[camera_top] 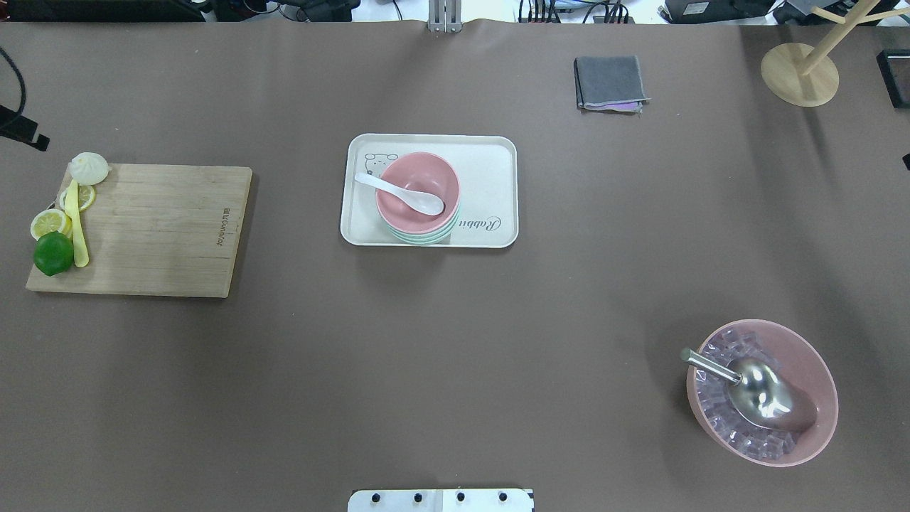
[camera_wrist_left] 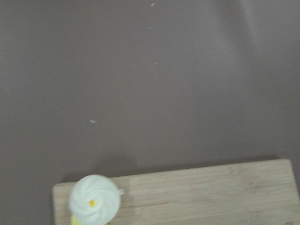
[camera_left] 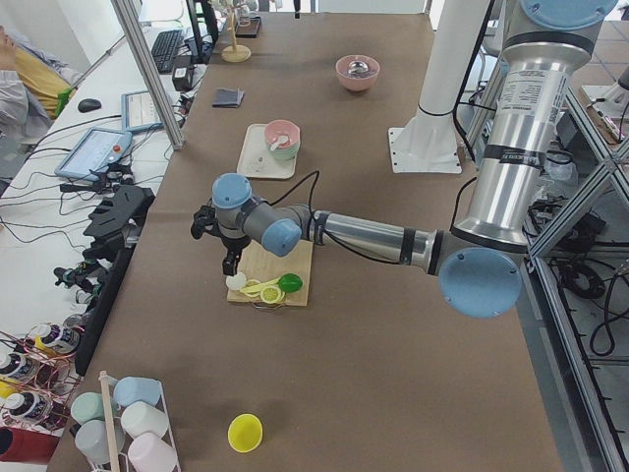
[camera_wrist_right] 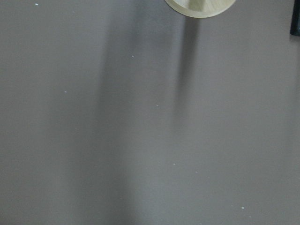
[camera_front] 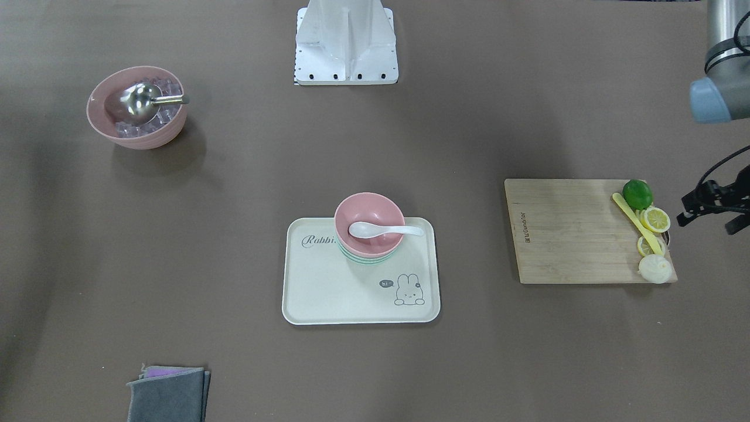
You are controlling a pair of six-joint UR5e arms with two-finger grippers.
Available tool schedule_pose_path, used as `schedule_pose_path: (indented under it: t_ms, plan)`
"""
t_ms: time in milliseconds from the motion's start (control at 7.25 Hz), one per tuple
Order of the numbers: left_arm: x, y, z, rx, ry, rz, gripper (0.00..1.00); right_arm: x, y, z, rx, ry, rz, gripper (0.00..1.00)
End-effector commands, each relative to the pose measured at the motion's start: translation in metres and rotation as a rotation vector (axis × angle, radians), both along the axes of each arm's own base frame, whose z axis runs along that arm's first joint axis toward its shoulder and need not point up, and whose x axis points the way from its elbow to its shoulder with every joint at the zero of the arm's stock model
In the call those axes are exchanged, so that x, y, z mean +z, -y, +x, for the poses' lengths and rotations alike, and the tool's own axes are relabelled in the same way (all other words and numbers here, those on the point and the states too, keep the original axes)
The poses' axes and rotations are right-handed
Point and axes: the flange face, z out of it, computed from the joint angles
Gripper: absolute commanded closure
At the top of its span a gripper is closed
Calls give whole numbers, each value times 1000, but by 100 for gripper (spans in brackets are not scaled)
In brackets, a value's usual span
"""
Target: Stack pink bowl on green and place spoon
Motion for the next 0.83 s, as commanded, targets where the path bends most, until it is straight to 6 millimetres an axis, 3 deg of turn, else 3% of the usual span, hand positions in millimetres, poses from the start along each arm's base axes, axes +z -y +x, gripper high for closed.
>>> schedule_pose_path:
  t_ms: [0,138,276,414,690]
  plan:
    - [47,-22,-77,29,49,-7,2,53,-9,14,2,-21,-89,0]
    - [54,-28,-94,45,55,-34,2,67,-9,18,9,-29,-115,0]
    - [45,-29,-109,30,54,-99,2,76,-8,23,15,-54,-126,0]
    - [25,-32,-111,33,61,-179,2,86,-10,25,-12,-67,-118,0]
    - [24,-41,-112,32,69,-177,2,91,-10,30,-32,-59,-106,0]
